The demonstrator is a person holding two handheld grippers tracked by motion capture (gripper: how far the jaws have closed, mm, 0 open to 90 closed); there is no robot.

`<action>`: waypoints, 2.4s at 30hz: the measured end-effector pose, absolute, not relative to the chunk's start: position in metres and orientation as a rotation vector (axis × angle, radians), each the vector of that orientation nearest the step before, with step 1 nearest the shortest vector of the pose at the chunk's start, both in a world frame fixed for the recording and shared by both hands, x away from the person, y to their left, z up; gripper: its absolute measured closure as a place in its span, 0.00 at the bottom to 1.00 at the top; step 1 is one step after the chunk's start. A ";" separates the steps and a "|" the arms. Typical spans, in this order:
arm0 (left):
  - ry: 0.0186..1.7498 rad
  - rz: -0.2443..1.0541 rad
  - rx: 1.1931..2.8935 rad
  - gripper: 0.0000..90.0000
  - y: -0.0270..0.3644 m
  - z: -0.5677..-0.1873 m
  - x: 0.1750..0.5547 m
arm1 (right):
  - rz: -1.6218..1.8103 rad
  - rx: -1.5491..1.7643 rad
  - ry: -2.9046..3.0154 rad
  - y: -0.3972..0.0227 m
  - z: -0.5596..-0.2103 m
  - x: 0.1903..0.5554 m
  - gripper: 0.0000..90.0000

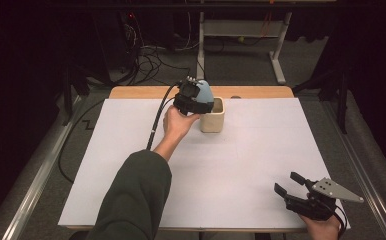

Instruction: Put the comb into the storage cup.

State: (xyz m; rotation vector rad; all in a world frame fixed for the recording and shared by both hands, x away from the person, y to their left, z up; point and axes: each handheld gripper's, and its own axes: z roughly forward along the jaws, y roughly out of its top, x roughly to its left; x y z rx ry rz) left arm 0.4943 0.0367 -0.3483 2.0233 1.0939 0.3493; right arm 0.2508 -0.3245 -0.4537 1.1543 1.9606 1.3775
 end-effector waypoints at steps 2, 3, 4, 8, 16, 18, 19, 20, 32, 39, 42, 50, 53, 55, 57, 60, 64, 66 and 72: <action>1.084 0.335 2.023 0.26 0.038 -0.348 0.494 | 1.376 1.155 1.963 -0.324 -0.454 0.251 0.30; 1.082 0.335 2.028 0.24 0.038 -0.348 0.494 | 1.376 1.155 1.964 -0.324 -0.454 0.251 0.30; 1.080 0.337 2.031 0.24 0.038 -0.348 0.493 | 1.376 1.155 1.964 -0.324 -0.454 0.251 0.30; 1.083 0.351 2.022 0.22 0.041 -0.348 0.491 | 1.375 1.152 1.966 -0.324 -0.454 0.251 0.30; 1.084 0.358 2.023 0.20 0.048 -0.348 0.489 | 1.375 1.155 1.964 -0.324 -0.454 0.252 0.30; 1.084 0.355 2.023 0.20 0.050 -0.348 0.489 | 1.377 1.161 1.963 -0.324 -0.454 0.252 0.30; 1.087 0.355 2.016 0.20 0.052 -0.348 0.489 | 1.375 1.160 1.964 -0.324 -0.454 0.252 0.30; 1.088 0.352 2.014 0.20 0.053 -0.348 0.488 | 1.376 1.160 1.962 -0.324 -0.454 0.251 0.30; 1.079 0.343 2.005 0.21 0.064 -0.350 0.479 | 1.374 1.155 1.962 -0.325 -0.454 0.250 0.30; 1.088 0.345 1.995 0.21 0.076 -0.352 0.471 | 1.373 1.153 1.968 -0.323 -0.453 0.250 0.30; 1.091 0.347 1.993 0.21 0.080 -0.353 0.468 | 1.377 1.153 1.967 -0.323 -0.453 0.250 0.30; 1.103 0.356 1.987 0.23 0.090 -0.353 0.463 | 1.372 1.152 1.969 -0.323 -0.454 0.251 0.30; 1.100 0.359 1.984 0.23 0.092 -0.353 0.460 | 1.376 1.154 1.967 -0.323 -0.453 0.250 0.30; 1.096 0.361 1.983 0.23 0.093 -0.354 0.459 | 1.376 1.155 1.966 -0.323 -0.453 0.250 0.30; 1.092 0.362 1.986 0.23 0.094 -0.354 0.457 | 1.376 1.155 1.968 -0.323 -0.453 0.250 0.30; 1.089 0.370 1.993 0.23 0.096 -0.353 0.454 | 1.374 1.153 1.970 -0.322 -0.454 0.251 0.30; 1.090 0.376 1.992 0.23 0.100 -0.353 0.452 | 1.376 1.154 1.971 -0.322 -0.454 0.251 0.30; 1.088 0.383 1.992 0.23 0.101 -0.353 0.451 | 1.375 1.155 1.972 -0.322 -0.454 0.251 0.30; 1.083 0.403 1.994 0.25 0.104 -0.353 0.446 | 1.374 1.155 1.972 -0.322 -0.454 0.251 0.30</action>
